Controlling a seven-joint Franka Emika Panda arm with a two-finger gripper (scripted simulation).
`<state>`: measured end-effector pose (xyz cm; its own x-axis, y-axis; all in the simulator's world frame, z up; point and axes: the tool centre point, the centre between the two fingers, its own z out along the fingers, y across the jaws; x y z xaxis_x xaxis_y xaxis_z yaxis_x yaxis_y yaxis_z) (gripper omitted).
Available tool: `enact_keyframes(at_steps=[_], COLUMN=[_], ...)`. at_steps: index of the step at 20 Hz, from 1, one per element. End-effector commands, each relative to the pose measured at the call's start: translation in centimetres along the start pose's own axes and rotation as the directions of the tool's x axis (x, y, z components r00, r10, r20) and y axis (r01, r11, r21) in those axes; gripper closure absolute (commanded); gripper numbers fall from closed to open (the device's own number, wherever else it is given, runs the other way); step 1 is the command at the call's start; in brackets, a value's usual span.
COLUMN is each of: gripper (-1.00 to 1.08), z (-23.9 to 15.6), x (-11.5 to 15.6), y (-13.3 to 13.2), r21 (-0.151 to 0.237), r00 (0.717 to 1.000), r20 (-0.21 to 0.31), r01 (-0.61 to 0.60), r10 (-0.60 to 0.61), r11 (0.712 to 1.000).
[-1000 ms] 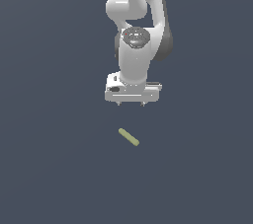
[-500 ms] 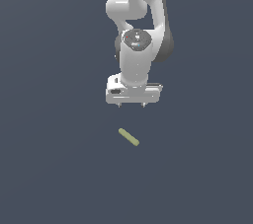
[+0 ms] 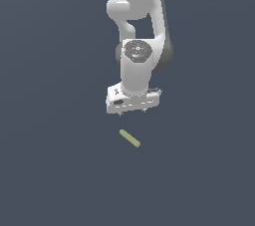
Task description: Pick up the object and move it to a goal position.
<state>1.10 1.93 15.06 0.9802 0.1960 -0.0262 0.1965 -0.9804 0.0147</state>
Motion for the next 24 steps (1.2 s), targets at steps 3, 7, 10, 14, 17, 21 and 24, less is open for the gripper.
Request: enact_keyframes(at_steps=[3,7,10,14,17,21,24], gripper=[-0.92,-0.92,-0.92,-0.92,-0.92,-0.92,-0.92], z=[1.4,2.8,3.9,5.3,6.4,7.5,8.2], x=[1.1,2.0,2.7,3.6,4.2,4.8,5.1], y=[0.3,0.6,0.9,1.2,1.4,1.6,1.7], r21=[-0.002,-0.002,-0.003,-0.003,-0.003,-0.004,-0.004], r00=[0.993,0.975,0.954,0.916,0.883,0.842,0.816], r20=[-0.003,-0.006,-0.009,-0.013,-0.017,-0.022,-0.025], r01=[0.115,0.222,0.3,0.401,0.469,0.539,0.578], r10=[-0.115,-0.222,-0.3,-0.401,-0.469,-0.539,-0.577], r11=[0.993,0.975,0.954,0.916,0.883,0.842,0.816])
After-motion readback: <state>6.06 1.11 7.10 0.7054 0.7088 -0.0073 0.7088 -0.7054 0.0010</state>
